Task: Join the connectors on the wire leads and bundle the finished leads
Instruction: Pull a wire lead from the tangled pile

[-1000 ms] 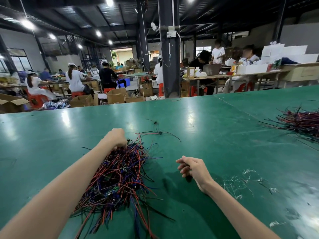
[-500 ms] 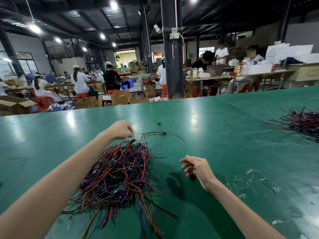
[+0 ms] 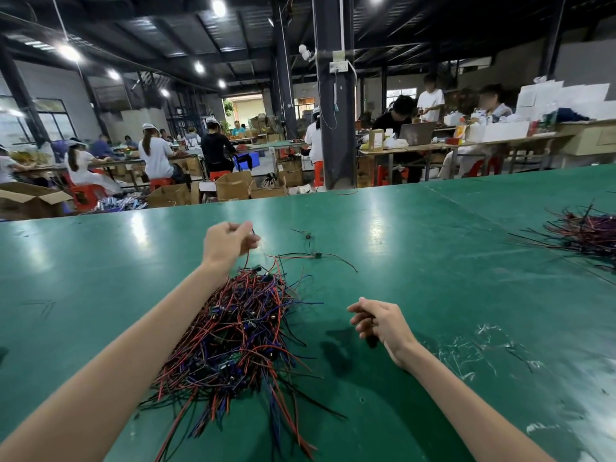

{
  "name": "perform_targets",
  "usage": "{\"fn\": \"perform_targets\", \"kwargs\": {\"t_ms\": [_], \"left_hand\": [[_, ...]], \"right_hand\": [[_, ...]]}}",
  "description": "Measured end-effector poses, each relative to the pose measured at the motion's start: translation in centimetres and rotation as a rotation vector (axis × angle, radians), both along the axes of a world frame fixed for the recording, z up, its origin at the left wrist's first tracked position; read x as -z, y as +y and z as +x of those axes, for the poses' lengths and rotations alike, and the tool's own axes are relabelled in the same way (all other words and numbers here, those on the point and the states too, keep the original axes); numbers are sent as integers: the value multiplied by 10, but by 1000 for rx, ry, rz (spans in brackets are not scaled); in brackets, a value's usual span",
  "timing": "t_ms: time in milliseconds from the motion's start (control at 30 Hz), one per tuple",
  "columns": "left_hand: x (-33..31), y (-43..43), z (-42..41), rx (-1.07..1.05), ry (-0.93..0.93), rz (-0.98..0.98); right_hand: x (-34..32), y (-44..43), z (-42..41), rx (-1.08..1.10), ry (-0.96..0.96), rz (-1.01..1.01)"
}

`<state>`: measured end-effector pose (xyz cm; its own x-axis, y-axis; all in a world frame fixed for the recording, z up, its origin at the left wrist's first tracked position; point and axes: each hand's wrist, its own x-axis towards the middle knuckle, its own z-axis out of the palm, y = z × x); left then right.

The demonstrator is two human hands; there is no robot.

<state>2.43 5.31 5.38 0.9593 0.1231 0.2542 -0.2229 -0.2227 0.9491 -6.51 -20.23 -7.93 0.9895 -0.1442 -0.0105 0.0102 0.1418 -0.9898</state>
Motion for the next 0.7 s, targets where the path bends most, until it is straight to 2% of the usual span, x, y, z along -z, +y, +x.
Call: {"fn": "perform_targets", "kwargs": {"t_ms": [100, 233, 333, 533, 700], "left_hand": [[-13, -7, -14, -45, -212, -142], [-17, -33, -33, 81, -192, -224], [-7, -61, -54, 248, -47, -342], [52, -107, -86, 479, 427, -736], [93, -118, -93, 553, 603, -794]], "right_hand": [[0, 1, 0, 2, -1, 0], [1, 2, 1, 0, -11, 10], [0, 0, -1, -28, -24, 18], [-6, -3, -3, -94, -24, 149], [-7, -3, -2, -121, -9, 232]]}}
